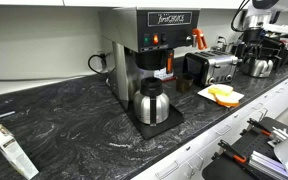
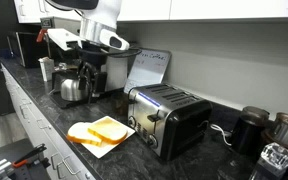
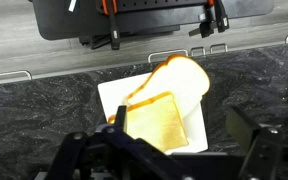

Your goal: Open the right door of the cabinet.

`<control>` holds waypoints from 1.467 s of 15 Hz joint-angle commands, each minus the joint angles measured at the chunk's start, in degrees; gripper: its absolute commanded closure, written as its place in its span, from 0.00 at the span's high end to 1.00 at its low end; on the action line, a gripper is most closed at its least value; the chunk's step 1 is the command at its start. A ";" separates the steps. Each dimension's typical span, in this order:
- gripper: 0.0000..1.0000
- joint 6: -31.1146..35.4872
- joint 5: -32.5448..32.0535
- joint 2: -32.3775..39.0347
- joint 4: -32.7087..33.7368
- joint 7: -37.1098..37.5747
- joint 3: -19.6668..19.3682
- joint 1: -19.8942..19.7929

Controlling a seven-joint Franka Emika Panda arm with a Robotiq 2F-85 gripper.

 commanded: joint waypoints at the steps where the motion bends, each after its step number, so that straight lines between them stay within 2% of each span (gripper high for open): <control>1: 1.00 -0.06 0.56 0.17 0.06 -0.53 1.09 -1.20; 8: 1.00 0.17 0.59 -0.39 0.02 -0.64 1.17 -1.15; 12: 1.00 1.28 -2.70 -4.38 -0.08 -0.82 3.46 -1.07; 17: 1.00 2.46 -4.85 -12.96 0.13 -0.55 7.16 0.81; 22: 1.00 1.26 -4.06 -14.92 0.45 0.25 7.44 1.36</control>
